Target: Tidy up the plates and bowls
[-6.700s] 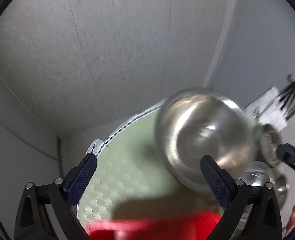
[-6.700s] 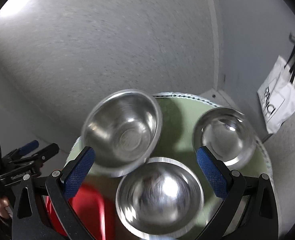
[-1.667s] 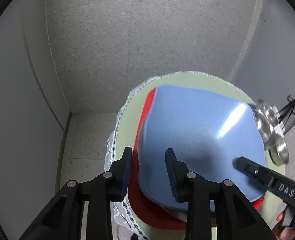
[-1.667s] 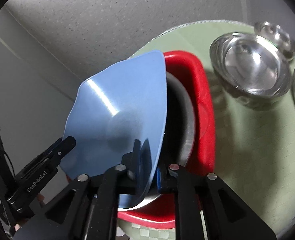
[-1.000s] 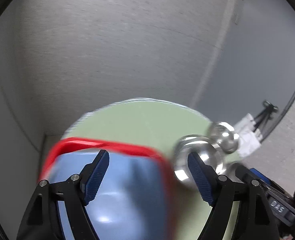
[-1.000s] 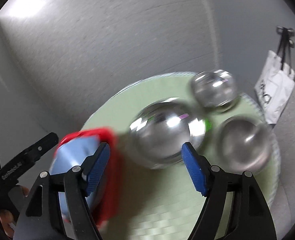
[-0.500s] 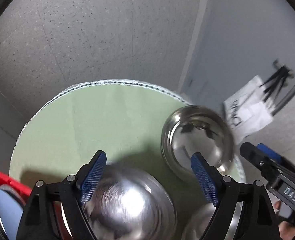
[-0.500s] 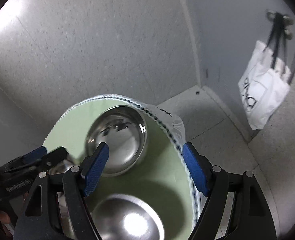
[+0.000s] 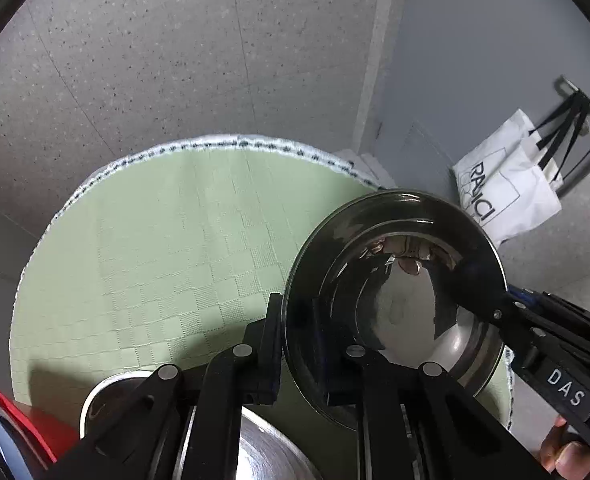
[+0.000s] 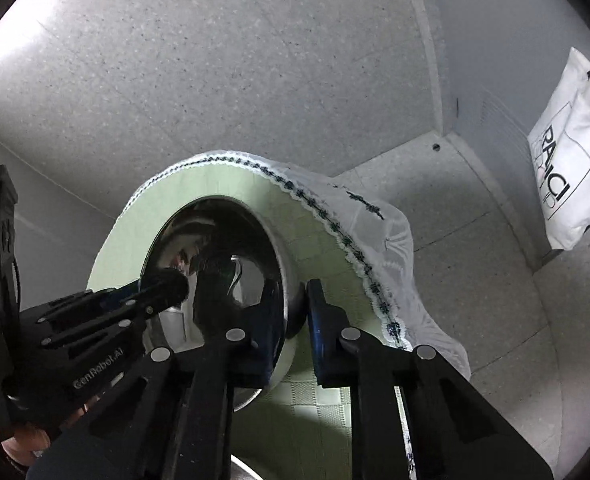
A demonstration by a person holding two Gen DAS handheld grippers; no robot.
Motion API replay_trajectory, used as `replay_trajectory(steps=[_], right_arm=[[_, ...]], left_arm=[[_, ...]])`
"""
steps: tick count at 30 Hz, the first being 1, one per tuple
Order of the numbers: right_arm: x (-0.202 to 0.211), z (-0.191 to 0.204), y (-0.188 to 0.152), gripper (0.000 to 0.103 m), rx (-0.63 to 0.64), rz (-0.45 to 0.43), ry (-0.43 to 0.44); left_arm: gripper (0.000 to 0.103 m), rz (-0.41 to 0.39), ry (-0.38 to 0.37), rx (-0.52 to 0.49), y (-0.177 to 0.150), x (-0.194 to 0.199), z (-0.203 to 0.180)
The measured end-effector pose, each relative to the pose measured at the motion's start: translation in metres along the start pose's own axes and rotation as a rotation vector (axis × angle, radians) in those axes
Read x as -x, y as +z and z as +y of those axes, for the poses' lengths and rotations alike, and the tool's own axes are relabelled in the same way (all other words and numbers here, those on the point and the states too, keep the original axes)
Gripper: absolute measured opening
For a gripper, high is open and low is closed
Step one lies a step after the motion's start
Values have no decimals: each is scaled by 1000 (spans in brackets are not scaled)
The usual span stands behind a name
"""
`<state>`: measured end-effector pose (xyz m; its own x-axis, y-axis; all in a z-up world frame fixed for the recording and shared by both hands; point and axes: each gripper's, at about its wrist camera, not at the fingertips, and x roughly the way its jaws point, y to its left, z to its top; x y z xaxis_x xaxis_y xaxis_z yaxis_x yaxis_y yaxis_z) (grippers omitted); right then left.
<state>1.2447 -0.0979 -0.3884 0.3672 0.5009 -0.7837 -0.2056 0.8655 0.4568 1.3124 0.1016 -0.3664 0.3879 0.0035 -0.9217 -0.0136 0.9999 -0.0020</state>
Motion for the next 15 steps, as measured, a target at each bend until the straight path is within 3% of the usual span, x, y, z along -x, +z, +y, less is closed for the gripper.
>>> replay_trajectory(steps=[4, 9, 15], right_arm=[[30, 16, 0, 13, 11, -63, 22], [66, 65, -9, 13, 71, -129, 42], [67, 117, -42, 13, 120, -120, 51]], left_arm=[[10, -80, -46, 18, -12, 43, 23], [11, -177, -41, 20, -47, 109, 58], [11, -179, -21, 46, -98, 132, 103]])
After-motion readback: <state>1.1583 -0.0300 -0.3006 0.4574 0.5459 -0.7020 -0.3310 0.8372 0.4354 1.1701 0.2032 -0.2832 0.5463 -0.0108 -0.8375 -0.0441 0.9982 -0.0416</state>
